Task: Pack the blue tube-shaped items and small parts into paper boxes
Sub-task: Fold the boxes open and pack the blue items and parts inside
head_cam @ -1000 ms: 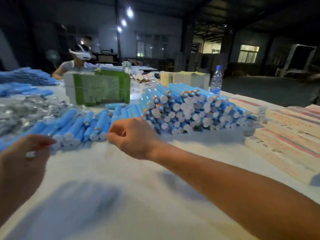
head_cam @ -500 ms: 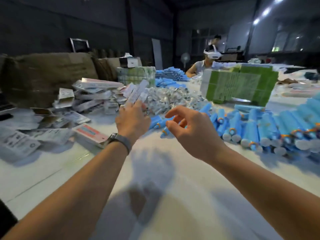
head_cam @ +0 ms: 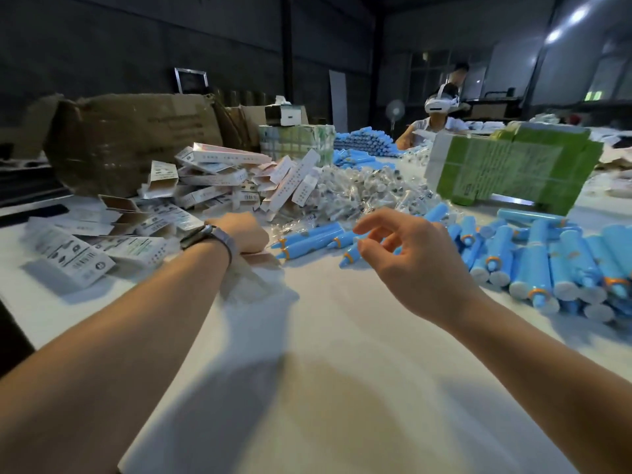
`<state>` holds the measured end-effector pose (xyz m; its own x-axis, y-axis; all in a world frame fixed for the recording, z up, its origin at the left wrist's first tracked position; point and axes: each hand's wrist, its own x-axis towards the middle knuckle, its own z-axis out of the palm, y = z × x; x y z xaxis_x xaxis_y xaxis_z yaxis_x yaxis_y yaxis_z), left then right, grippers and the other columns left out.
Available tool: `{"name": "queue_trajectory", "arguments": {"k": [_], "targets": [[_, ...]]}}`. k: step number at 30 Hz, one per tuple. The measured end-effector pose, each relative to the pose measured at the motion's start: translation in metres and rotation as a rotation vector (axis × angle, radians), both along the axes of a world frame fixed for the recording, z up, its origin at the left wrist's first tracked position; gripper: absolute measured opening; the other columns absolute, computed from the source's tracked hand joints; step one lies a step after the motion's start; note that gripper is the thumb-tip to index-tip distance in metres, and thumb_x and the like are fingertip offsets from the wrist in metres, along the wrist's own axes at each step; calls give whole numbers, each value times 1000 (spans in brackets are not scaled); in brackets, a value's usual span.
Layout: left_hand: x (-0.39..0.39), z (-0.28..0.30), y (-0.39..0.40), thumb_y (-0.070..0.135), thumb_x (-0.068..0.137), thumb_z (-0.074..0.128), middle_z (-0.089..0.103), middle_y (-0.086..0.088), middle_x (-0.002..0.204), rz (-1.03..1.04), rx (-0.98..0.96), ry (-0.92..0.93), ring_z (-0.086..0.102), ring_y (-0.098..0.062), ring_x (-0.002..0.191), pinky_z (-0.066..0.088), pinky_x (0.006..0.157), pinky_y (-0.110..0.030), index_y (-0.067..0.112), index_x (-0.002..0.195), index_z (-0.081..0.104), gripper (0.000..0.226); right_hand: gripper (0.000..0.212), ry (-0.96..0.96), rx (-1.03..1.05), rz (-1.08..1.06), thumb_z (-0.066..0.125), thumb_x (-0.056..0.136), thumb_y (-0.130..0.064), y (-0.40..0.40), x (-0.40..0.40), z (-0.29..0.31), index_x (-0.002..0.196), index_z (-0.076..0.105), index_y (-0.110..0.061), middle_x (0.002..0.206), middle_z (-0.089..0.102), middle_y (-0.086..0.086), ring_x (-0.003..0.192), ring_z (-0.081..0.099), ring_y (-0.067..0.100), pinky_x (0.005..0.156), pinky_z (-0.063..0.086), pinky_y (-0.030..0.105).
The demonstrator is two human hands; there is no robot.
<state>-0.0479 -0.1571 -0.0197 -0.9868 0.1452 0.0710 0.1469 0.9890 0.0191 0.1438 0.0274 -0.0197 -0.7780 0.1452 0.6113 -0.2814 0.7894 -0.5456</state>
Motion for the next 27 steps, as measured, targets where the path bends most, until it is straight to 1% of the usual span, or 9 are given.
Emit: {"name": "queue_trajectory", "arguments": {"k": [4, 8, 12, 15, 18, 20, 22, 24, 27], "targets": [[33, 35, 21, 17, 98, 49, 61, -15, 96, -75, 621, -19, 60, -32, 83, 57, 80, -41, 6, 85, 57, 19, 24, -53, 4, -26, 65, 84, -19, 14, -4, 1, 102, 67, -35, 80, 62, -17, 73, 59, 2, 79, 51, 34], [98, 55, 67, 17, 102, 45, 64, -12, 94, -284, 1512, -305, 63, -24, 84, 59, 81, -42, 10, 95, 64, 22, 82, -167, -9, 166, 67, 78, -7, 32, 0, 9, 142, 36, -49, 129, 48, -13, 112, 48, 2, 95, 43, 26], [149, 46, 110, 23, 104, 45, 66, -7, 80, -305, 1886, -609, 71, -17, 60, 61, 59, -38, 14, 87, 63, 27, 98, -24, 11, 172, 87, 70, -20, 37, 7, 9, 148, 30, -38, 132, 45, -6, 121, 46, 8, 99, 43, 28], [162, 37, 119, 25, 102, 47, 61, -6, 83, -272, 1800, -753, 65, -17, 56, 56, 50, -30, 14, 87, 64, 25, 66, 18, -30, 154, 83, 77, -21, 56, 18, 7, 132, 47, -35, 125, 54, -2, 115, 53, 14, 100, 47, 45], [161, 12, 126, 31, 101, 46, 62, 4, 80, -444, 1435, -502, 57, -16, 67, 49, 53, -23, 22, 91, 66, 24, 20, -2, -184, 153, 67, 89, -27, 79, 28, 8, 107, 64, -18, 103, 68, 9, 92, 64, 29, 85, 52, 52], [159, -5, 132, 27, 100, 44, 66, 12, 76, -659, 1443, -232, 58, -12, 73, 48, 60, -18, 24, 89, 68, 26, 12, -14, -283, 210, 66, 91, -19, 87, 31, 7, 102, 67, -14, 94, 70, 10, 74, 61, 27, 67, 54, 42], [157, -18, 135, 33, 93, 41, 71, 8, 93, -832, 1516, -190, 65, -8, 89, 52, 75, -19, 25, 105, 67, 29, 11, -38, -294, 243, 70, 90, -19, 90, 32, 9, 100, 69, -22, 90, 72, 5, 70, 59, 18, 54, 49, 28], [154, -31, 134, 38, 91, 42, 69, 8, 100, -915, 1553, -268, 66, -4, 93, 53, 79, -21, 27, 119, 58, 34, 17, -93, -307, 274, 72, 88, -17, 92, 32, 12, 102, 70, -26, 94, 74, 3, 70, 59, 12, 54, 46, 19], [151, -44, 133, 37, 96, 48, 68, 9, 95, -945, 1558, -275, 67, -9, 88, 57, 77, -32, 23, 117, 51, 25, 35, -286, -126, 351, 78, 82, -10, 102, 41, 21, 106, 67, -34, 94, 71, -17, 76, 62, -3, 63, 48, 12]]}}
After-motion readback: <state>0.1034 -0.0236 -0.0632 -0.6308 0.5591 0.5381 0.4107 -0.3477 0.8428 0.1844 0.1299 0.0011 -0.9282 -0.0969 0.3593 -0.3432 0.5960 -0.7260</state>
